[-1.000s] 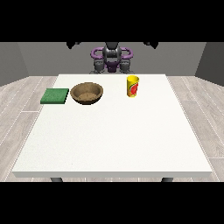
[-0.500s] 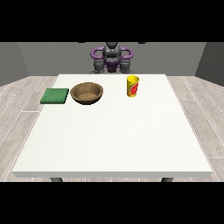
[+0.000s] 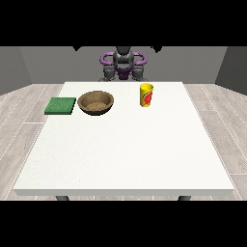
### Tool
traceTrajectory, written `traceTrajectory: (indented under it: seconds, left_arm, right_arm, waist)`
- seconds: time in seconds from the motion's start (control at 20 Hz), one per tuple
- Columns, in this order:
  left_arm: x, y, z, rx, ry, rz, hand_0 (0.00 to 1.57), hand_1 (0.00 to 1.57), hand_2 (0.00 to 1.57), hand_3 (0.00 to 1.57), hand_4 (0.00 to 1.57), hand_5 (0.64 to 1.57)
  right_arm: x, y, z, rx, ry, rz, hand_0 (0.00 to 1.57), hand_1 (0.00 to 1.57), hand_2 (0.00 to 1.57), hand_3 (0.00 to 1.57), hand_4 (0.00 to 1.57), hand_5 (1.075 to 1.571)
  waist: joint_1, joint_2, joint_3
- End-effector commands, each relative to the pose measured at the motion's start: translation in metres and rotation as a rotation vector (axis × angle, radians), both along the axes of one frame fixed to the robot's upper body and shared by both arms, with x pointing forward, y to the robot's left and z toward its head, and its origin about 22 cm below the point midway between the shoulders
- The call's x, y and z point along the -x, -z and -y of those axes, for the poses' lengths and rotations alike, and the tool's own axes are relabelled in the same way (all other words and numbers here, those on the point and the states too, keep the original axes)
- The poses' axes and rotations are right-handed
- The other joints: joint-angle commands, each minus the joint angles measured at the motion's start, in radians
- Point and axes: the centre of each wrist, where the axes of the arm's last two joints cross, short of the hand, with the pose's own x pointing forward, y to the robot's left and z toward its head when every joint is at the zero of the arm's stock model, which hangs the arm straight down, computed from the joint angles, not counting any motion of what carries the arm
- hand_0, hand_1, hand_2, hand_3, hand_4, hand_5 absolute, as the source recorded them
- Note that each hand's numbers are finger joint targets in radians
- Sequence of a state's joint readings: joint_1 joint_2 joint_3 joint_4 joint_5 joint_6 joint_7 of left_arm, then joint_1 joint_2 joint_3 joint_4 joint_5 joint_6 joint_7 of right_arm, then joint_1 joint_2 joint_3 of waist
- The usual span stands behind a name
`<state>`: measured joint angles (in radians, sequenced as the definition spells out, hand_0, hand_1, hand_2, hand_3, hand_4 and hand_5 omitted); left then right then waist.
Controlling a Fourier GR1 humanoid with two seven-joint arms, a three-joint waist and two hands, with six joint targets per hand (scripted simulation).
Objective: Pick the cup and pour the ball into the bowl, then pick the bowl and place it on the pad
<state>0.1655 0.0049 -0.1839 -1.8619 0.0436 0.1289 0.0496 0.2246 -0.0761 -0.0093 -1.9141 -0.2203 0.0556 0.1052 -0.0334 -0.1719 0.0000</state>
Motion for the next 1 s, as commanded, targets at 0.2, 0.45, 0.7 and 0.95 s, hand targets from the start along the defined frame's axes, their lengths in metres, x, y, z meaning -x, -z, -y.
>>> traceTrajectory:
  seconds: [0.2, 0.45, 0.7, 0.95]
  left_arm:
    - [-0.023, 0.038, 0.001, -0.108, -0.023, 0.181, 0.0, 0.0, 0.0, 0.0, 0.0, 1.502]
    - [-0.058, 0.023, 0.023, -0.14, -0.069, 0.237, 0.0, 0.0, 0.0, 0.0, 0.0, 1.5]
    - [-0.079, 0.054, -0.017, -0.146, -0.098, 0.291, 0.0, 0.0, 0.0, 0.0, 0.0, 1.477]
    - [-0.094, 0.068, -0.004, -0.176, -0.092, 0.273, 0.0, 0.0, 0.0, 0.0, 0.0, 1.456]
  right_arm:
    - [-0.01, 0.026, 0.03, 0.0, -0.033, 0.144, 0.0, 0.0, 0.0, 0.0, 0.35, 1.571]
    - [-0.025, 0.034, 0.055, 0.004, -0.046, 0.205, 0.0, 0.0, 0.0, 0.0, 0.3, 1.571]
    - [-0.033, 0.035, 0.056, 0.032, -0.066, 0.238, 0.0, 0.0, 0.0, 0.0, 0.26, 1.569]
    - [-0.041, 0.052, 0.078, 0.024, -0.042, 0.26, 0.0, 0.0, 0.0, 0.0, 0.26, 1.571]
  waist:
    - [-0.033, 0.201, 0.0002]
    - [-0.064, 0.253, 0.0005]
    - [-0.057, 0.301, -0.0002]
    - [-0.059, 0.317, 0.0]
